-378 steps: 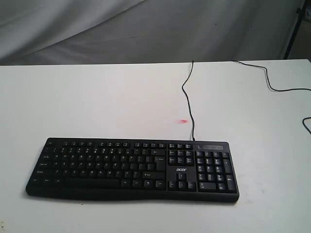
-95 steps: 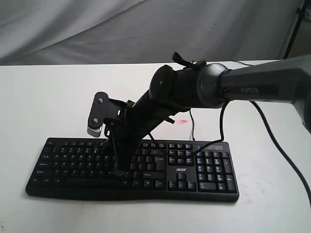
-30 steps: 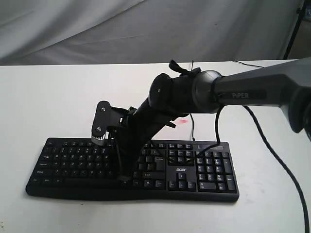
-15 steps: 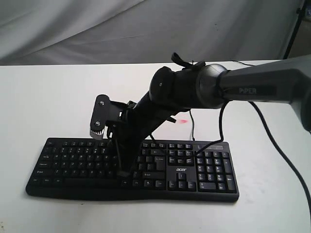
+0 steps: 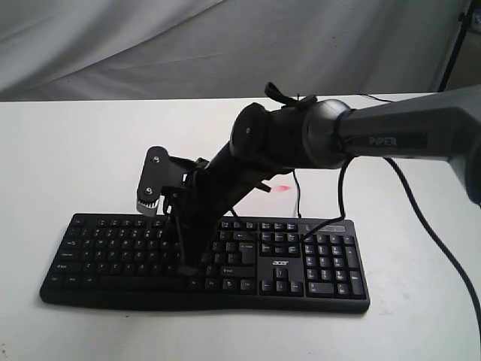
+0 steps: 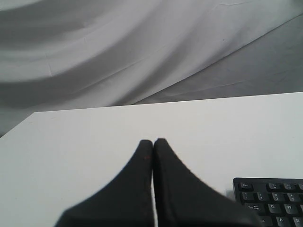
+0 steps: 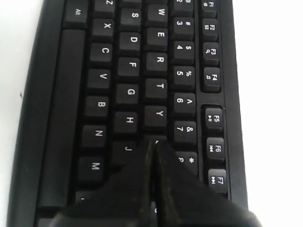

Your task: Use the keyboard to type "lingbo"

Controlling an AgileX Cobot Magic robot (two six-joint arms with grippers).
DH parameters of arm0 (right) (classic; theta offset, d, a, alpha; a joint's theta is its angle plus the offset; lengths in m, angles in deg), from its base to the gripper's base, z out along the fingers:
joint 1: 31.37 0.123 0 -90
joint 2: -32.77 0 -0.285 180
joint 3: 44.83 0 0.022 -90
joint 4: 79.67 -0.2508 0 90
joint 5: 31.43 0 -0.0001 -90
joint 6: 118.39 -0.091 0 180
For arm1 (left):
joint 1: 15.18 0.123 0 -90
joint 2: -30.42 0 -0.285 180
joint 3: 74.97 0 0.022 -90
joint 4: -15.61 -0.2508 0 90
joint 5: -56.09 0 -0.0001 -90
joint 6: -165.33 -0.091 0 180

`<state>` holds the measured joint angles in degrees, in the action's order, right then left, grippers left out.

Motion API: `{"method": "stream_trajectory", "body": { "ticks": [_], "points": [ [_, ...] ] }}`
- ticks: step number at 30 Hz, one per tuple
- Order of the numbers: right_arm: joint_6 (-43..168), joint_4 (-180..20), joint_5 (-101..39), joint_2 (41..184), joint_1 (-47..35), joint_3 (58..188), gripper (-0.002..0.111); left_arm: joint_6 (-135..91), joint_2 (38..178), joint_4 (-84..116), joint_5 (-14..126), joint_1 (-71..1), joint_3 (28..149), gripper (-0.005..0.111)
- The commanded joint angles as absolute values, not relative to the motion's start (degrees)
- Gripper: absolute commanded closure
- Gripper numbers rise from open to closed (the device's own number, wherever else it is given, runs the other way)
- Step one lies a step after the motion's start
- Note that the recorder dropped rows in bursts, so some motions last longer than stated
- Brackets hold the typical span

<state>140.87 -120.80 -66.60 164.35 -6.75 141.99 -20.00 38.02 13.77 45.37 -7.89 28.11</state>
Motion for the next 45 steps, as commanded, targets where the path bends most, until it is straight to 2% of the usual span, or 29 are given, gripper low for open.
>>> {"method": "stream_trajectory", "body": {
  "ticks": [1, 19, 45],
  "points": [
    [141.01, -121.55, -67.4, 163.8, -5.93, 142.1, 0.108, -19.84, 38.2, 13.8, 45.59, -8.11, 27.81, 0.106],
    [141.01, -120.94, -68.31, 163.8, -2.22, 142.1, 0.108, -19.84, 38.2, 13.8, 45.59, -8.11, 27.81, 0.106],
    [139.93, -120.67, -66.03, 165.23, -2.11, 142.0, 0.108, -19.84, 38.2, 13.8, 45.59, -8.11, 27.81, 0.106]
  ]
}}
